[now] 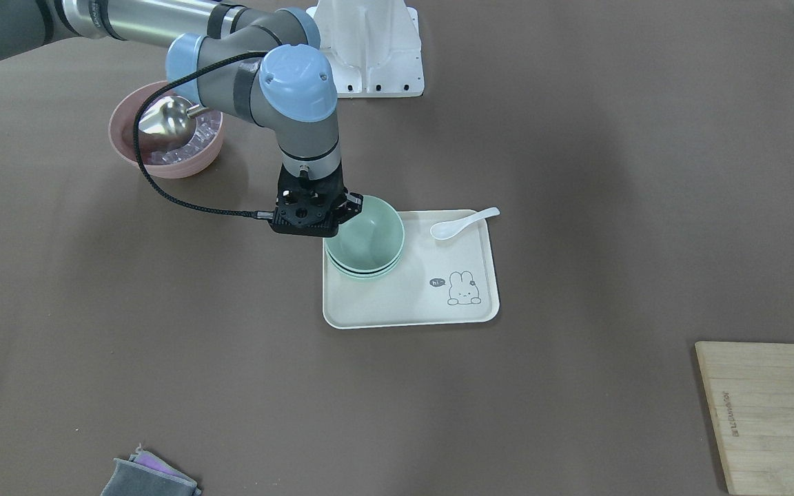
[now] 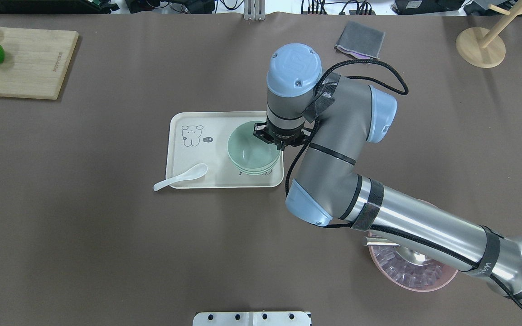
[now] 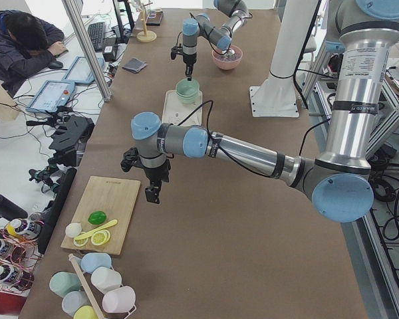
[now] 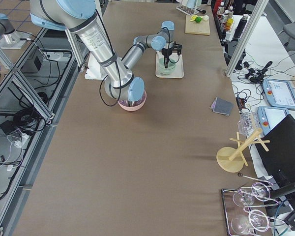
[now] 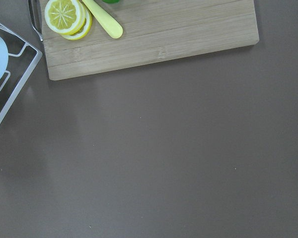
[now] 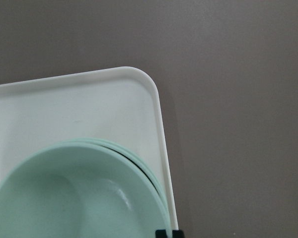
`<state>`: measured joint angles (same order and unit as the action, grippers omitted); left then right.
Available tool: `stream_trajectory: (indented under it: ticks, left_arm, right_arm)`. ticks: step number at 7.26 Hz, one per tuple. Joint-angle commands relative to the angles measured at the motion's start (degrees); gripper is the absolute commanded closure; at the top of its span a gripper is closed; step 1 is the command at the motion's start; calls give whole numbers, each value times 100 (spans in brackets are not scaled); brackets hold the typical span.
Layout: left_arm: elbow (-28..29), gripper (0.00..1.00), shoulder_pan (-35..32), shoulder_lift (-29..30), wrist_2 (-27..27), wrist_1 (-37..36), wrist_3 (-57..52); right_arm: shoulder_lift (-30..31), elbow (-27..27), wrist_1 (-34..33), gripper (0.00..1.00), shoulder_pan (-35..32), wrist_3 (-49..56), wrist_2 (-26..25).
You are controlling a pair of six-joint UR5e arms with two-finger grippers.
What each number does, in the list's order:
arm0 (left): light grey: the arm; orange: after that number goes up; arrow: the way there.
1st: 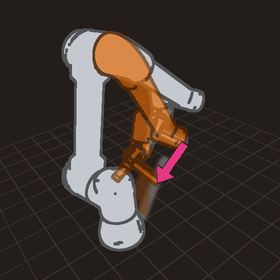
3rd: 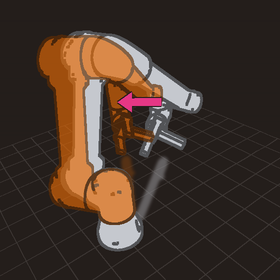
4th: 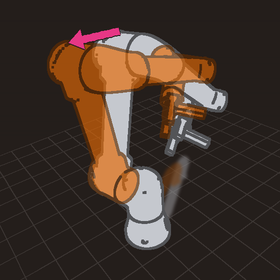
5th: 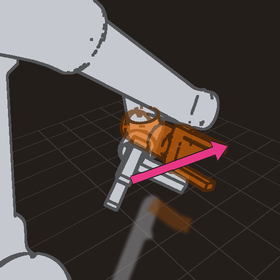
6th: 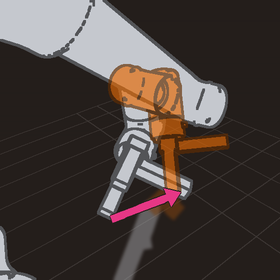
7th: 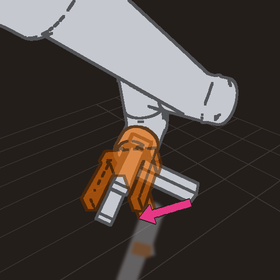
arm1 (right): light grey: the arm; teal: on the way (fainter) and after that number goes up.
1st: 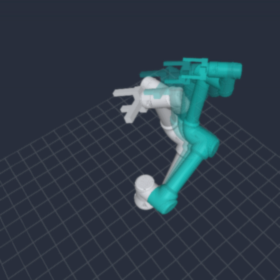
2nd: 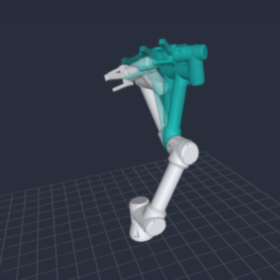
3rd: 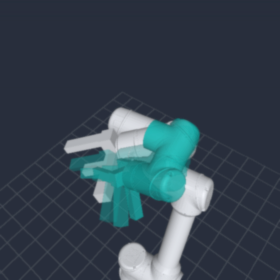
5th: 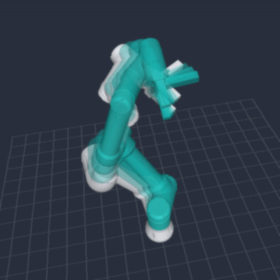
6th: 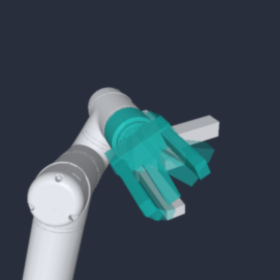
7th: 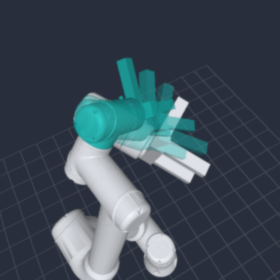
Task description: Stack green bowls together
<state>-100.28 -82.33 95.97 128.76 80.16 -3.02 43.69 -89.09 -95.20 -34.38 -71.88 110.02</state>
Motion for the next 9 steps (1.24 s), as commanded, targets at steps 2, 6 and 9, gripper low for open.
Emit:
stream_trajectory:
  ticks: [2,6,9]
  left_arm:
    - [0,2,7,0,0,0,-5]
    - [0,2,7,0,0,0,3]
    - [0,2,7,0,0,0,3]
  right_arm:
    - [191,101,761,100,-16,-10,-7]
    - [201,172,924,100,-16,7,71]
    - [192,137,924,1,-16,-72,203]
